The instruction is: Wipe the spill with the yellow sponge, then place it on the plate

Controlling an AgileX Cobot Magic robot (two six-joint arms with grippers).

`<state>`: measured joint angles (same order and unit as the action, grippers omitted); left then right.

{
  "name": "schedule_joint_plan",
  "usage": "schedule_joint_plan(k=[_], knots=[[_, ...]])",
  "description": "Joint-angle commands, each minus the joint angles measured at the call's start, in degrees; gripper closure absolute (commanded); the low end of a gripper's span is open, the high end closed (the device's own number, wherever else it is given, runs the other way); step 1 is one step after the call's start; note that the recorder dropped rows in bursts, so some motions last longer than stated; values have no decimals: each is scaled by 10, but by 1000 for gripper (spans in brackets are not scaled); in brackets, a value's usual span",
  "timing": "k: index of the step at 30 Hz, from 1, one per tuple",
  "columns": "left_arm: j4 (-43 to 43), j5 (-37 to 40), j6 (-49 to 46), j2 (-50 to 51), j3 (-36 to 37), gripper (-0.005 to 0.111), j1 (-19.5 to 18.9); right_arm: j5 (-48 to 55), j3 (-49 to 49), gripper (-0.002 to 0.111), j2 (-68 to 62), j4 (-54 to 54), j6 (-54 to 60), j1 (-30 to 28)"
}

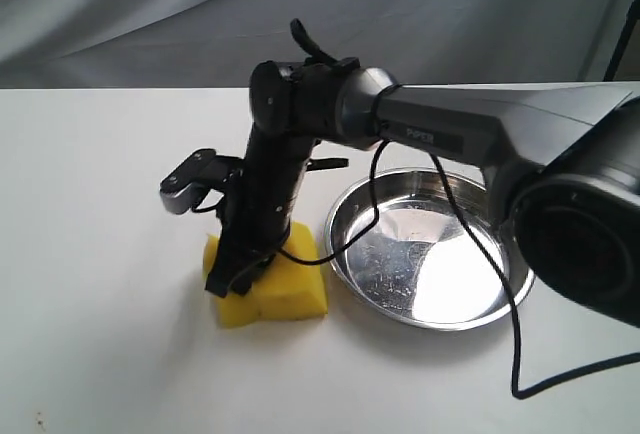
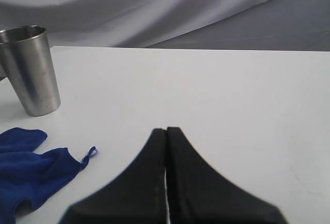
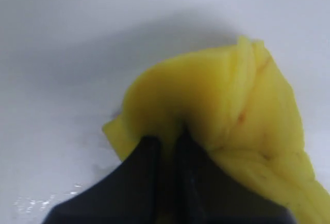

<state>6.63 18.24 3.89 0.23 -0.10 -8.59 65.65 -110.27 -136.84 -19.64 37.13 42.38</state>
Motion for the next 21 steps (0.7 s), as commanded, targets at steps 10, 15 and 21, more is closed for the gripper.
schedule_joint_plan(k=[10,15,21], knots=[[0,-2,2,-2,1,107,2,43,18,108,-9,-41,-8,160],[0,-2,2,-2,1,107,2,43,17,108,7,-30,-24,159],[0,-2,2,-2,1,107,2,43,17,108,33,43,-101,139]])
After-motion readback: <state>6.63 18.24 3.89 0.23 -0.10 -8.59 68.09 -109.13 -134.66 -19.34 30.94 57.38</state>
